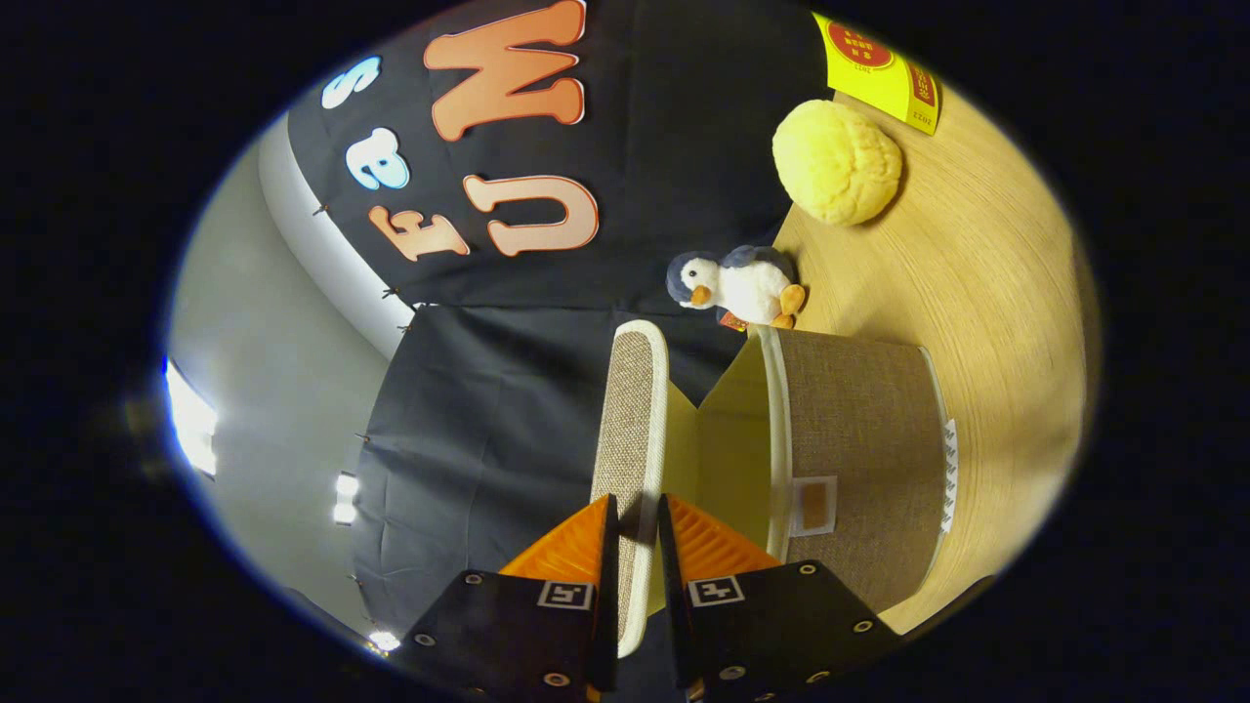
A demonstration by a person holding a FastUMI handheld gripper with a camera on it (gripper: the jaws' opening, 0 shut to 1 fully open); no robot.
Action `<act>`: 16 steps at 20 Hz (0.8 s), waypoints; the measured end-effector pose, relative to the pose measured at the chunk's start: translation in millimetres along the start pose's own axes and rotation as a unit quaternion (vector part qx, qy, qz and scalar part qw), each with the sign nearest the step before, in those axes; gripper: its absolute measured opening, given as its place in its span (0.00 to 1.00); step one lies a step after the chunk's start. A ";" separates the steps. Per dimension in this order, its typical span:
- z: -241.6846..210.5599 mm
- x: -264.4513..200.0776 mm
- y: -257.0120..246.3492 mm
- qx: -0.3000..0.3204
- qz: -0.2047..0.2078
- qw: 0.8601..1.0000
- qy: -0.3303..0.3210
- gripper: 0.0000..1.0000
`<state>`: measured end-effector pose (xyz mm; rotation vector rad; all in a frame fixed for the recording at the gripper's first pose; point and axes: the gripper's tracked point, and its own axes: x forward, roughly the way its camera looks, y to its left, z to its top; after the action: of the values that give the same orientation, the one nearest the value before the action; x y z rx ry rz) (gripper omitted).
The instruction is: Open the storage box then place both shoes into the box .Put the left shoe in first, then the right shoe, with the right side of both shoes facing outward in a uniform manner.
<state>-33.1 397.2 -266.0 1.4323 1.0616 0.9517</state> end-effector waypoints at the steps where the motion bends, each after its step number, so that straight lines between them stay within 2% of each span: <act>1: -0.4 4.2 11.6 -0.001 0.010 1.000 0.002 0.19; 6: -20.9 32.6 61.0 -0.051 0.033 0.998 0.029 0.13; 8: -32.8 48.0 69.7 -0.083 0.020 0.995 0.045 0.13; 16: -80.9 117.5 98.2 -0.146 -0.004 0.985 0.087 0.13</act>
<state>-65.7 528.9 -158.3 1.1183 1.0046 1.1913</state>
